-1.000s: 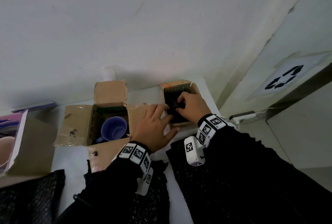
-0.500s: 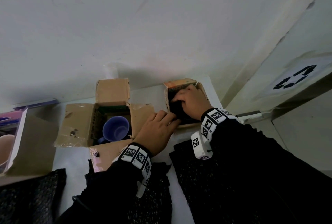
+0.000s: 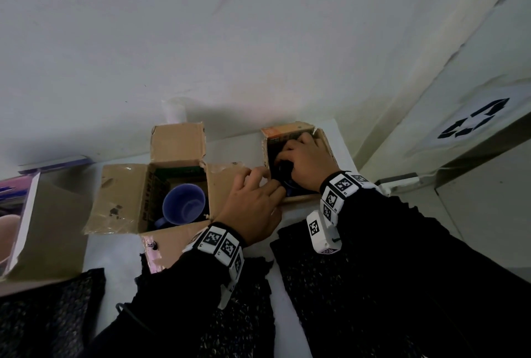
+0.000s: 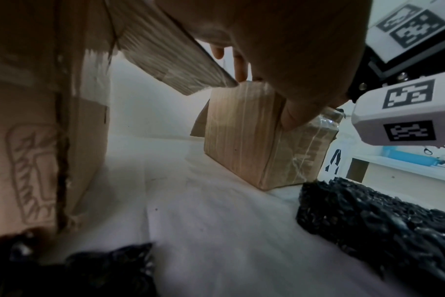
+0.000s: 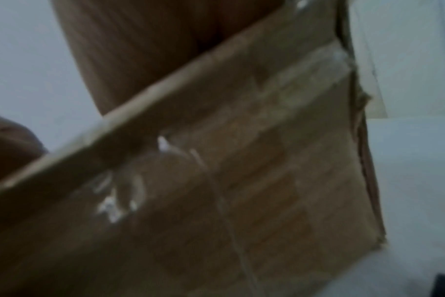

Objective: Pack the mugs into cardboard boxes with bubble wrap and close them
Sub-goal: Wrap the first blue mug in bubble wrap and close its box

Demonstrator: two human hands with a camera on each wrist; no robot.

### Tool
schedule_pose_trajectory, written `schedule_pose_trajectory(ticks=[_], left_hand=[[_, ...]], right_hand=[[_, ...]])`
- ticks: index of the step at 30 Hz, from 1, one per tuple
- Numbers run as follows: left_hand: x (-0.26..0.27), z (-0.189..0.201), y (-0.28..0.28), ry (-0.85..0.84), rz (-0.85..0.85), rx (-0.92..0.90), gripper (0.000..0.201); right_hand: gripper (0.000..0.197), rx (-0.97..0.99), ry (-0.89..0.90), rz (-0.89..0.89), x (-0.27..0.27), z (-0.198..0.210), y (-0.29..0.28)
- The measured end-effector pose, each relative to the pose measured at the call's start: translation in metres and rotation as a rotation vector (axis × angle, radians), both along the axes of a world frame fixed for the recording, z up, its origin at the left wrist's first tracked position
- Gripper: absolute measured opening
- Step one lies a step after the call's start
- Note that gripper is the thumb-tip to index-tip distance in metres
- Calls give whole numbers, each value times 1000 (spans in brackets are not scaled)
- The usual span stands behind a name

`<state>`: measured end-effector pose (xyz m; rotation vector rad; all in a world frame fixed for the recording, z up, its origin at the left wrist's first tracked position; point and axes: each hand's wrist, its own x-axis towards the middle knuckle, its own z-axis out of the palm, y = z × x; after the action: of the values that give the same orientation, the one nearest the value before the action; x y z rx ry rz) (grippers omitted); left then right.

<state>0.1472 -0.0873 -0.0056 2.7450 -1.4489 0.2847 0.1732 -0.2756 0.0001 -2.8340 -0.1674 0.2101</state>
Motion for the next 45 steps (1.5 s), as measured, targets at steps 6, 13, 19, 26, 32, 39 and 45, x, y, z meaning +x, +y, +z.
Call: schedule_pose_trajectory(ticks=[6, 13, 19, 26, 32, 39, 45], left_hand=[[1, -4, -6, -45, 81, 66, 36], [-6, -1, -6, -25, 135, 55, 27], [-35, 7, -10, 138, 171, -123, 42], [-76, -1, 4, 220, 44, -85, 36], [-105, -15, 9, 438, -63, 194, 53], [-117, -8, 23, 476, -70, 89, 76], [-118, 6, 21, 373, -279, 10, 98]], right_hand=[[41, -8, 36, 36, -4, 4, 1], [35, 420, -222, -115, -52, 18, -16], [24, 410, -526, -260, -126, 8, -23], [17, 405, -153, -451, -224, -27, -8], [56, 95, 202, -486, -264, -46, 9], [13, 207, -112, -560, -271, -40, 23], [21, 398, -75, -385, -266, -8, 37]])
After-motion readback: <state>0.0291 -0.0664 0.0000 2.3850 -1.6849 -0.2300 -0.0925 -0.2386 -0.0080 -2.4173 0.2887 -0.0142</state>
